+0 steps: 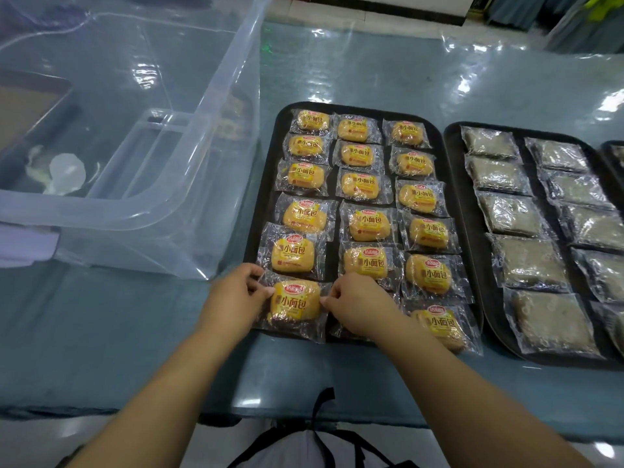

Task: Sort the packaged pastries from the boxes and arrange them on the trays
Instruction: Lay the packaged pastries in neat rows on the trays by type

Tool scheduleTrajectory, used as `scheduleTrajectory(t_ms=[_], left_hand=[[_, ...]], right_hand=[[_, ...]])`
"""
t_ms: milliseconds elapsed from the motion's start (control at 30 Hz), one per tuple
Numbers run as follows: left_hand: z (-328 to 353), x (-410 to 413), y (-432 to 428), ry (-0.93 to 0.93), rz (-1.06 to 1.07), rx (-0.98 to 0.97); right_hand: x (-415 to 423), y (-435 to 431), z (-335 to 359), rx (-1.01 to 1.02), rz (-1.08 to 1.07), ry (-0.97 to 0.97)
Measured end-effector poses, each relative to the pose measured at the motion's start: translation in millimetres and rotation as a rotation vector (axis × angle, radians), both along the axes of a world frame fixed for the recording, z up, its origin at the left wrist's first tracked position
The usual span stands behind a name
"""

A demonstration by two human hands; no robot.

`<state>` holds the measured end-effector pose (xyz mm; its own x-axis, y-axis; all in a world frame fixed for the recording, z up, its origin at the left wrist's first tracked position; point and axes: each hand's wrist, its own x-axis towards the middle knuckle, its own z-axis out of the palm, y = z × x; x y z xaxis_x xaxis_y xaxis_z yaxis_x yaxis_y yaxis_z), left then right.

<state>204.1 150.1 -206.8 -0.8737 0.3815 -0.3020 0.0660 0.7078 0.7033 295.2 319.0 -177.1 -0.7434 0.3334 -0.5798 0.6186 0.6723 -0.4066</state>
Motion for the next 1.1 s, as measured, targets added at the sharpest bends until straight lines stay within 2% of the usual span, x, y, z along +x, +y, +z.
scheduleTrajectory(t_ms=[233,400,667,767,900,1100], left_hand=[[0,-2,3,0.094,-0.121,-0.191],[3,-6,0,0.17,-0.163,-0.206],[8,-21,13,0.268,-0.273,-0.127],[10,-29,27,0.303,-0.316,-0.133],[10,-43,47,0.341,-0.358,-0.174],[5,-47,53,0.262,-0.379,-0.255]], right_hand=[[-7,-10,-9,0.245,0.101,-0.061],[-4,-12,-9,0.191,0.028,-0.008],[-11,5,0,0.187,-0.111,0.232],[-23,17,-1,0.257,-0.044,0.286],[-45,34,-6,0.404,0.146,0.257],[-79,52,-13,0.305,0.359,0.151]])
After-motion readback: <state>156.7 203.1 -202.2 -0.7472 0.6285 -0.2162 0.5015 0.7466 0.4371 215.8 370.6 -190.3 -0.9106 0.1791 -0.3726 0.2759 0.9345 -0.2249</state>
